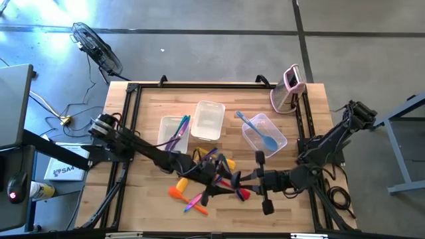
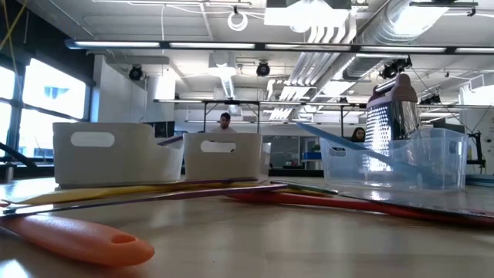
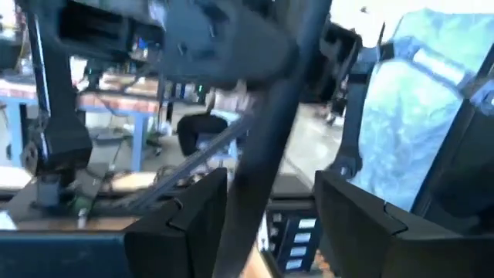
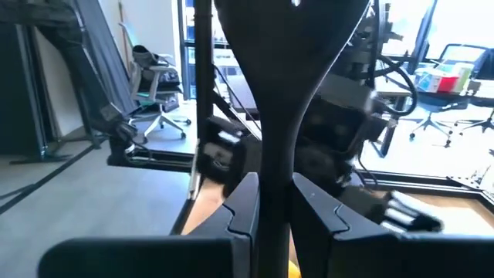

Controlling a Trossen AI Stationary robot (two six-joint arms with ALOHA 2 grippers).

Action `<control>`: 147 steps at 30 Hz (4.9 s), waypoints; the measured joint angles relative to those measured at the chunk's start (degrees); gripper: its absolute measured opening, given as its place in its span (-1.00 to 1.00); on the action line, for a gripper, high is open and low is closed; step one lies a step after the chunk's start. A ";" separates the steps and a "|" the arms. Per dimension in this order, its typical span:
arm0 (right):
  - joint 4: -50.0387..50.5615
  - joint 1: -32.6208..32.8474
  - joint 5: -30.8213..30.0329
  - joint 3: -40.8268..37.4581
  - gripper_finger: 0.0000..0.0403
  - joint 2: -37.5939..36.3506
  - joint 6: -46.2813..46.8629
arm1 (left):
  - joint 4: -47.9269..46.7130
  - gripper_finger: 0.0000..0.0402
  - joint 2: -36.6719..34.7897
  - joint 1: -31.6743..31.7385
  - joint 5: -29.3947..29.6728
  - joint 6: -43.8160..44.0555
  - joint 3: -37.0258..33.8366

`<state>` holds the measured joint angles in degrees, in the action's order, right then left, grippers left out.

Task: Pick & Place Kitchen Items
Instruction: Put the black serving spoon into the transparent bin

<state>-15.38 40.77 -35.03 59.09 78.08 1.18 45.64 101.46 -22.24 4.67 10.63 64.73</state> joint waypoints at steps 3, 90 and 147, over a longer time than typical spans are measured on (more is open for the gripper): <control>-0.01 -0.57 0.43 0.00 -0.81 0.00 -0.04 | -1.47 -0.05 1.51 0.13 -1.59 -0.08 2.42; 10.85 6.85 -42.85 0.02 -0.03 18.47 -56.80 | -33.28 -0.59 -2.85 8.09 -23.23 52.86 5.07; 9.96 -0.57 -33.40 0.00 -0.80 18.87 -43.01 | -37.51 -0.09 -3.03 7.96 -19.92 50.22 5.33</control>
<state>-5.42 40.20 -68.44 59.09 96.95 -41.83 8.13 98.43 -14.28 -15.25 60.86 70.06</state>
